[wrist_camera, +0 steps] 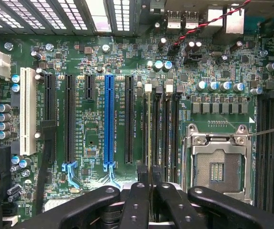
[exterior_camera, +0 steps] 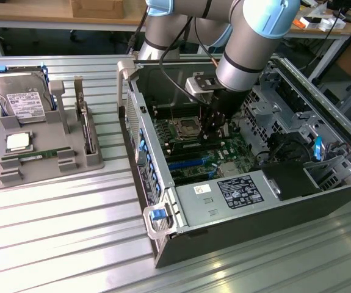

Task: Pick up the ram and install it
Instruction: 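Insert the ram into the slot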

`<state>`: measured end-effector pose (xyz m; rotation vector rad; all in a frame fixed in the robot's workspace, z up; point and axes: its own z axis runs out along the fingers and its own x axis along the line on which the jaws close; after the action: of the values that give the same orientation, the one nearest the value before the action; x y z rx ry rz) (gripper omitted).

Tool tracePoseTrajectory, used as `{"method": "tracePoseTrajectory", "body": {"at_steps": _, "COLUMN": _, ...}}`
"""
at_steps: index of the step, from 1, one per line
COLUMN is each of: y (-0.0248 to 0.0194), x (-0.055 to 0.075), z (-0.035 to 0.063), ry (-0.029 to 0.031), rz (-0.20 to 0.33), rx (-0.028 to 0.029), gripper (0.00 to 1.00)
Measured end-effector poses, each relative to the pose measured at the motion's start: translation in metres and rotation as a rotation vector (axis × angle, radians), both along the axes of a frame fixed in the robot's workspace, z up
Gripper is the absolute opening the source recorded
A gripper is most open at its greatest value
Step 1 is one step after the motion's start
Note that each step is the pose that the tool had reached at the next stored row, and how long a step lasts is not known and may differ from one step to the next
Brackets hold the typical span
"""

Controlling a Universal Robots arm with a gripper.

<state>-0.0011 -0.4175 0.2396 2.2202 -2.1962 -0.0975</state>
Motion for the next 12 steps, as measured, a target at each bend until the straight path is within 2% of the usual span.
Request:
{"method": "tracePoseTrajectory", "body": {"at_steps": 10, "y": -0.0002, "x": -0.0001, "z": -0.0001, "ry": 0.0000, "rz": -0.001, "rx": 0.0000, "gripper": 0.12}}
{"method": "tracePoseTrajectory", "body": {"at_steps": 12, "y": -0.0003, "x": 0.0000, "z": 0.0053, "ry": -0.0002, "rz": -0.001, "rx": 0.0000, "gripper": 0.12}}
